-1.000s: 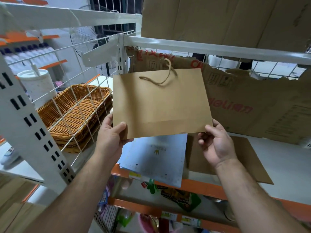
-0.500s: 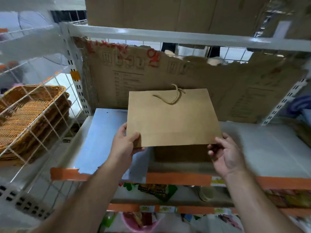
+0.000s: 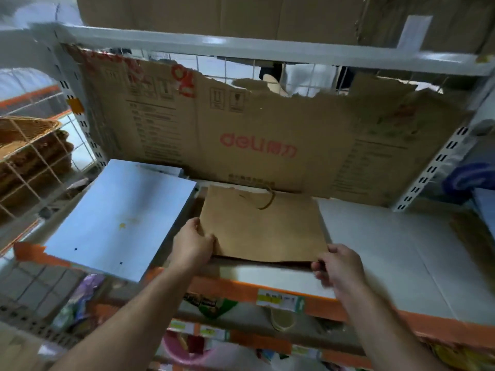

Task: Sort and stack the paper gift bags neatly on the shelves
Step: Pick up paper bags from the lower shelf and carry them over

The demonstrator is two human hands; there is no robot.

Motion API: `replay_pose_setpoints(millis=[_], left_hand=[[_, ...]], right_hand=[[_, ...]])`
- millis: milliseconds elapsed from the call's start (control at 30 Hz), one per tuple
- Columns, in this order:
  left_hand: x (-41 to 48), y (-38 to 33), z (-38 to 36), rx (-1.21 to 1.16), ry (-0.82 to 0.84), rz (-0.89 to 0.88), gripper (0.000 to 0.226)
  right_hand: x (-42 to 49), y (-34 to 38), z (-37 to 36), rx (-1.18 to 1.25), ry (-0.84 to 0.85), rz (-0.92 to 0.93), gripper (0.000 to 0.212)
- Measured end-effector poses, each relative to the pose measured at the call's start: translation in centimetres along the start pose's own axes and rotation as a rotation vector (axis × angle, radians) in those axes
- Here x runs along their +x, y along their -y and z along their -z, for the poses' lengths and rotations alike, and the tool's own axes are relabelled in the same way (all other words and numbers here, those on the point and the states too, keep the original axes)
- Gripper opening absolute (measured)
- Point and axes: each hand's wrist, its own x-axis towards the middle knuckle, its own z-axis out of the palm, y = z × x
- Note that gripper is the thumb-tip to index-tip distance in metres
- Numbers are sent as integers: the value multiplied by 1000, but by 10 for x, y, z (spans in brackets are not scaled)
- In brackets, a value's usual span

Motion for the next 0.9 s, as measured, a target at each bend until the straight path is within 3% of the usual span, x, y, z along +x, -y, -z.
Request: replay_pose_setpoints(millis=[133, 233, 367, 533, 600, 700, 833, 900], left_hand=[[-9, -8, -10, 308, -134, -89, 51], [-11, -6, -13, 531, -122, -109, 51], [-9, -4, -13, 570, -104, -109, 46], [-1, 4, -8, 558, -152, -224, 35], [1, 6, -6, 545, -217, -354, 30], [4, 4, 11, 558, -326, -428, 20], [17, 20, 53, 540, -426, -414, 28], [23, 28, 78, 505, -414, -328, 37]], right_hand=[[9, 1, 4, -219, 13, 82, 12], [12, -1, 2, -396, 42, 183, 3], [11, 1, -3, -635, 98, 295, 15], [5, 6, -12, -888, 6, 358, 42], [-1, 9, -20, -890, -31, 397, 52], [-11, 16, -41, -808, 7, 525, 44], [-28, 21, -86, -596, 260, 563, 11], [-41, 23, -115, -522, 386, 527, 6]])
